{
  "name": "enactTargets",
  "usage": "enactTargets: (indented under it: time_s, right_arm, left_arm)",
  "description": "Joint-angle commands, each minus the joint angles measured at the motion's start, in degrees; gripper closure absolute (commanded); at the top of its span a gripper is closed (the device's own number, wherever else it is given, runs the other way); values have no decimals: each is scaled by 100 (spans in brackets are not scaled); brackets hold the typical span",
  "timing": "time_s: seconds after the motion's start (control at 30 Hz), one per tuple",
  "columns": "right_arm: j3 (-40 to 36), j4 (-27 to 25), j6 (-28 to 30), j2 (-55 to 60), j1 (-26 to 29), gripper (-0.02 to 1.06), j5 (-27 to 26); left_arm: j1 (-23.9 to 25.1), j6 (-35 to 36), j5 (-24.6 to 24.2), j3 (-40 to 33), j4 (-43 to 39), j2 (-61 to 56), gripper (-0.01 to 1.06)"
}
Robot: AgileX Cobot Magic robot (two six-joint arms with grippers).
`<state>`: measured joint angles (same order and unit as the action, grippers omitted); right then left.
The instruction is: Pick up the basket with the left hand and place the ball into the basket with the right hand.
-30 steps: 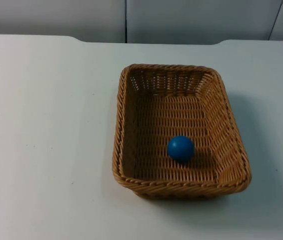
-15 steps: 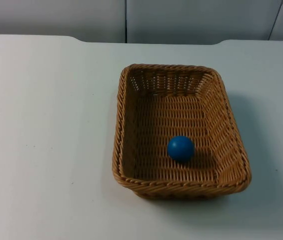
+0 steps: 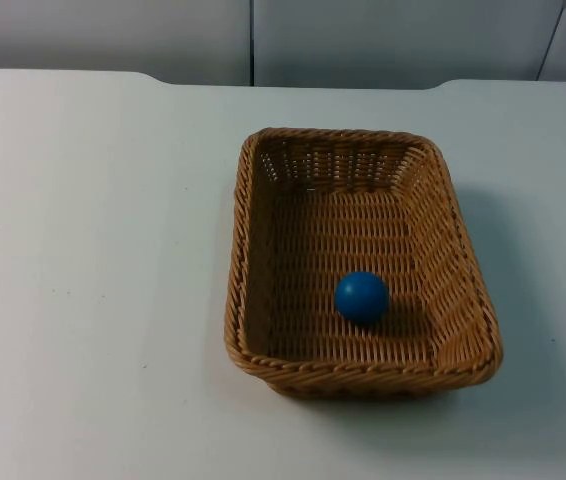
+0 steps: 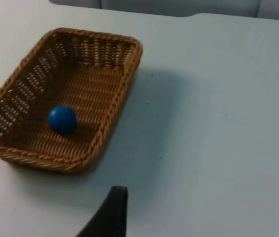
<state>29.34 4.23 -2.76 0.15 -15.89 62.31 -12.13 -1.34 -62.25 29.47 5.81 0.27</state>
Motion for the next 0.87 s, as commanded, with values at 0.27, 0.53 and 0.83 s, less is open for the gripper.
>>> enactTargets:
  time_s: [0.27, 0.53, 0.83]
  right_arm:
    - [-23, 15, -8, -15, 1189, 0, -45]
    - [-23, 15, -35, -15, 1522, 0, -45]
    - [-23, 15, -35, -15, 1522, 0, -45]
  left_arm:
    - [-3, 29, 82, -27, 9, -27, 0]
    - [-3, 29, 82, -27, 9, -27, 0]
    - [485, 29, 82, -27, -4, -27, 0]
